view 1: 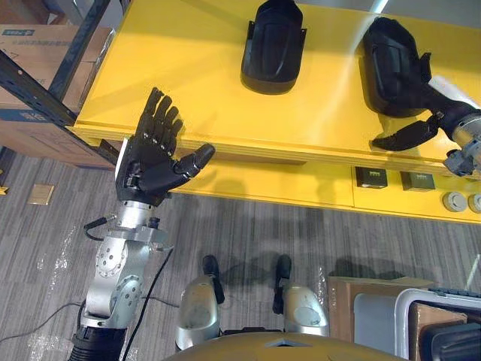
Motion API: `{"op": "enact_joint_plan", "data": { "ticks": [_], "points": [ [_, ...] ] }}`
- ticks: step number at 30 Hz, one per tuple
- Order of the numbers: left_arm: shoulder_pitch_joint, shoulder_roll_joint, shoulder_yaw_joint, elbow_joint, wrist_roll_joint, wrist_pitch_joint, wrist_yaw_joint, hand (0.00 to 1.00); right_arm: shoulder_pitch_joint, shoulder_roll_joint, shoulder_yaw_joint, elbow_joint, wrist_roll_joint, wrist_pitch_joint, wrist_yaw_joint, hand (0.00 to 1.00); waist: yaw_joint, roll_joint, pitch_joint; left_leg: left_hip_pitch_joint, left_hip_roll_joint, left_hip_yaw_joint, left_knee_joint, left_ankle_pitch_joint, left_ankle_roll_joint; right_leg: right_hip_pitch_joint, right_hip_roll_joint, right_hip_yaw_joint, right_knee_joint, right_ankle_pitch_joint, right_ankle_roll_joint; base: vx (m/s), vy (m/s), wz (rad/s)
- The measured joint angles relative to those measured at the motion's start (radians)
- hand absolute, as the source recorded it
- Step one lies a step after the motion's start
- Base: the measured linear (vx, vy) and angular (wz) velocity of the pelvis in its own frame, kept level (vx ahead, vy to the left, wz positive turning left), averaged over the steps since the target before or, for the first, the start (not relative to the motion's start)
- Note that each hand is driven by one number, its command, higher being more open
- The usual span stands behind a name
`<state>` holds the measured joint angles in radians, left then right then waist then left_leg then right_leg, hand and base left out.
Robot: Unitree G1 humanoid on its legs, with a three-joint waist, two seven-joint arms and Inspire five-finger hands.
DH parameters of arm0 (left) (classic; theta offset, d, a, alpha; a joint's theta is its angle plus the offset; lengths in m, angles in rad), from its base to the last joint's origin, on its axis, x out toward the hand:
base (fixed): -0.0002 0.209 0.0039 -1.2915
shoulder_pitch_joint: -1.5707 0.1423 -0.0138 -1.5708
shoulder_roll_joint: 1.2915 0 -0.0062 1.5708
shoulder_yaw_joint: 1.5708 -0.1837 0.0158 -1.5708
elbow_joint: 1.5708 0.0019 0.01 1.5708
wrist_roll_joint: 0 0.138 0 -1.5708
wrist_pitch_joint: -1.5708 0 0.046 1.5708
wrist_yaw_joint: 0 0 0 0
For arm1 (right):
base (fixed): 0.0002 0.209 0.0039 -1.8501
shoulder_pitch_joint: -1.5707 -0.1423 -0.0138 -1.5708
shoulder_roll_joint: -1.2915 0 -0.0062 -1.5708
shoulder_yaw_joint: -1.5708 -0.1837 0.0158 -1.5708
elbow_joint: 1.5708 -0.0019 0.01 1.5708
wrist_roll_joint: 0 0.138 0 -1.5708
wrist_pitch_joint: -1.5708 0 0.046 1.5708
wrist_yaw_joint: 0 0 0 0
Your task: Walk over and take three plastic housings, then place them on the shelf
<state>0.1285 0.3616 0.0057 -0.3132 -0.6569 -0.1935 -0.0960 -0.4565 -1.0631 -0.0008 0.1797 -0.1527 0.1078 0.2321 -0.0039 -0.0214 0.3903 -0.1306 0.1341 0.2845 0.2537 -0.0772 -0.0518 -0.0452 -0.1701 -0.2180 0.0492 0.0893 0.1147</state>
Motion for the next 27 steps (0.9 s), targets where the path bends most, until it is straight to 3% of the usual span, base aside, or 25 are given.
{"op": "enact_joint_plan", "data": {
  "ticks": [9,16,20,27],
  "points": [
    [0.004,-0.002,0.0,0.006,0.0,-0.001,-0.009,1.0,-0.013,0.0,-0.082,-0.054,-0.038,-0.139,-0.169,1.0,-0.001,0.0,-0.004,-0.002,-0.003,-0.004,-0.013,0.002,0.001,0.0,-0.001,-0.008,-0.006,0.0,0.0,0.0,0.002,0.01],
    [0.065,-0.028,0.0,0.002,0.029,-0.001,-0.022,1.0,0.09,0.037,-0.186,-0.121,-0.135,-0.207,-0.205,1.0,-0.002,-0.007,-0.089,0.051,-0.014,-0.006,-0.056,0.006,-0.005,0.05,-0.001,-0.026,-0.039,0.0,0.001,0.05,-0.004,0.02],
    [0.077,-0.028,0.007,-0.011,0.044,-0.001,-0.038,1.0,0.186,0.08,-0.215,-0.147,-0.231,-0.209,-0.189,1.0,-0.005,-0.013,-0.118,0.072,-0.021,-0.002,-0.08,0.008,-0.006,0.066,-0.005,-0.026,-0.05,0.0,0.002,-0.01,0.004,-0.01],
    [0.076,-0.028,0.028,-0.055,0.044,0.002,-0.038,1.0,0.275,0.13,-0.215,-0.15,-0.236,-0.167,-0.148,1.0,-0.025,-0.015,-0.129,0.072,-0.019,0.008,-0.097,0.014,-0.017,0.055,-0.002,-0.022,-0.051,-0.001,0.002,-0.05,0.001,-0.03]
  ]
}}
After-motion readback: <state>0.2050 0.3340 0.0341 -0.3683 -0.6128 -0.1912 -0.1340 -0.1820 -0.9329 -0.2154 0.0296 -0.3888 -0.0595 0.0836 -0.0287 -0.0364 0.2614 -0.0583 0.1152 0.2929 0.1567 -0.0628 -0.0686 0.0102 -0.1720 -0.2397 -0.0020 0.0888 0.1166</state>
